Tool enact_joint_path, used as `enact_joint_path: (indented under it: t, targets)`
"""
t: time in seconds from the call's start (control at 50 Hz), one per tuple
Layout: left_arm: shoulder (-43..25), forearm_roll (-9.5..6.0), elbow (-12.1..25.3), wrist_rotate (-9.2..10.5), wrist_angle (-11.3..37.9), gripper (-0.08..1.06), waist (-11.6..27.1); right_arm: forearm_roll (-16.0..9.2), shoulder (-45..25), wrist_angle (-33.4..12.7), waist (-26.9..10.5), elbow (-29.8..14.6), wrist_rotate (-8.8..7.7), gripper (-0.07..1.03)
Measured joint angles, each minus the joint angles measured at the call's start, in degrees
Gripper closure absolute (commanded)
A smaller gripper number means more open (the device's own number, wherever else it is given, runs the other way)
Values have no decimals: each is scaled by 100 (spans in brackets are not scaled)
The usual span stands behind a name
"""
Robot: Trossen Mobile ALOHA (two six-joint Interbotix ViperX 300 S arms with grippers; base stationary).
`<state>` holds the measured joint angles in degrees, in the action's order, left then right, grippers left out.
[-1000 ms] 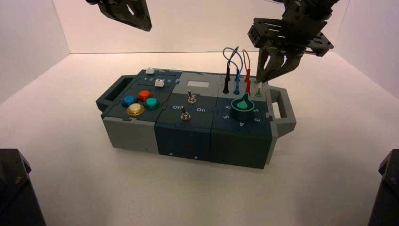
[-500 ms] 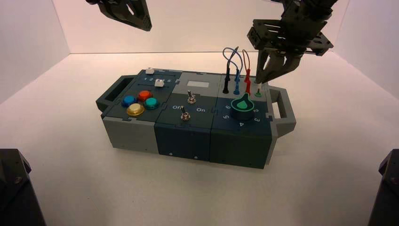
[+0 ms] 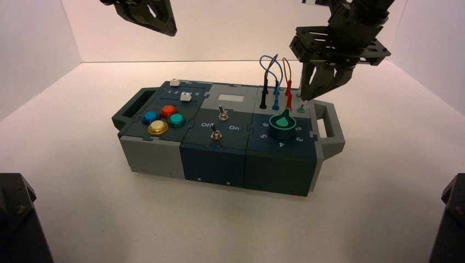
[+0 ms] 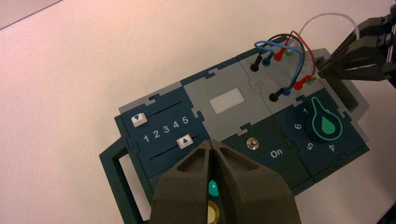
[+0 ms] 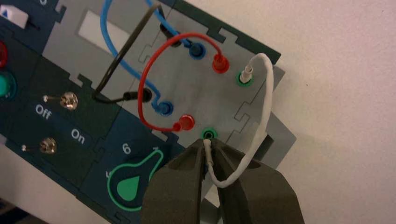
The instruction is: Insert the white wire.
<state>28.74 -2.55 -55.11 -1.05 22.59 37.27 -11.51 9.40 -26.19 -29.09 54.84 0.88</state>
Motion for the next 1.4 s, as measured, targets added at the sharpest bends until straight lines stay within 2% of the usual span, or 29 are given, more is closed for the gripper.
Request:
enact_joint_path:
  t: [0.36, 0.56, 0.9, 1.4]
  targets:
    - [0, 9, 9, 0, 0, 101, 0, 149, 26, -141, -44, 18, 70, 98]
    - [0, 0, 9, -9, 0, 101, 0, 299, 26, -211, 88, 9, 88, 98]
    - [0, 0, 9, -9, 0, 101, 0, 387, 193, -316, 237, -26, 105, 98]
    - [9, 9, 9, -18, 0, 101, -18, 308, 193, -571, 211, -246, 105, 98]
